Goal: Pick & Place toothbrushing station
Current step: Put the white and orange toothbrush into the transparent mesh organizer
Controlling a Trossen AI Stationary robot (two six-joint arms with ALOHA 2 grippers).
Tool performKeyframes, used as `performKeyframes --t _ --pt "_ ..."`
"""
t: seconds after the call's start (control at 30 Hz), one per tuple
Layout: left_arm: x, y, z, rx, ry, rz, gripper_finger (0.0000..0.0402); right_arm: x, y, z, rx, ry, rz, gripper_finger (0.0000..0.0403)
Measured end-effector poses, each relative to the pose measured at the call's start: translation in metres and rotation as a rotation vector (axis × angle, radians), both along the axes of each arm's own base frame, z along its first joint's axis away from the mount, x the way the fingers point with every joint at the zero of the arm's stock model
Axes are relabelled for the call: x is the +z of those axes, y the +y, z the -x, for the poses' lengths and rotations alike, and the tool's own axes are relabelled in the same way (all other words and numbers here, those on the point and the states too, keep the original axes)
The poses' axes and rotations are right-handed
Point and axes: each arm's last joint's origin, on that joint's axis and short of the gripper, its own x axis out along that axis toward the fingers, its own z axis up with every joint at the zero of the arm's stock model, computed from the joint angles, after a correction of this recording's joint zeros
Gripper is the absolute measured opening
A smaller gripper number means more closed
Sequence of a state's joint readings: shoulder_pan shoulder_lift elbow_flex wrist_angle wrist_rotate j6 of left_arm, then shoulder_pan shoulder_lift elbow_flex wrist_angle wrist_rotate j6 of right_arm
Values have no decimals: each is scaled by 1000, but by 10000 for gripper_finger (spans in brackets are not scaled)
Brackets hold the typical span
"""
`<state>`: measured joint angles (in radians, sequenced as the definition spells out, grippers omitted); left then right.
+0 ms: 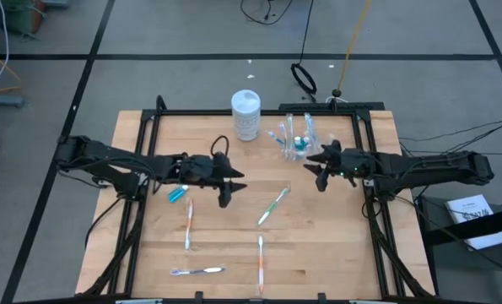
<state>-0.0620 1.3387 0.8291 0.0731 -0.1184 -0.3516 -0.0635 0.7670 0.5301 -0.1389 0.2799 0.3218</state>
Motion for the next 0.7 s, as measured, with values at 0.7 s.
performKeyframes --t 0.7 --pt "-30 -2 -46 -112 705 8 195 1 22 -29 497 -407 67 132"
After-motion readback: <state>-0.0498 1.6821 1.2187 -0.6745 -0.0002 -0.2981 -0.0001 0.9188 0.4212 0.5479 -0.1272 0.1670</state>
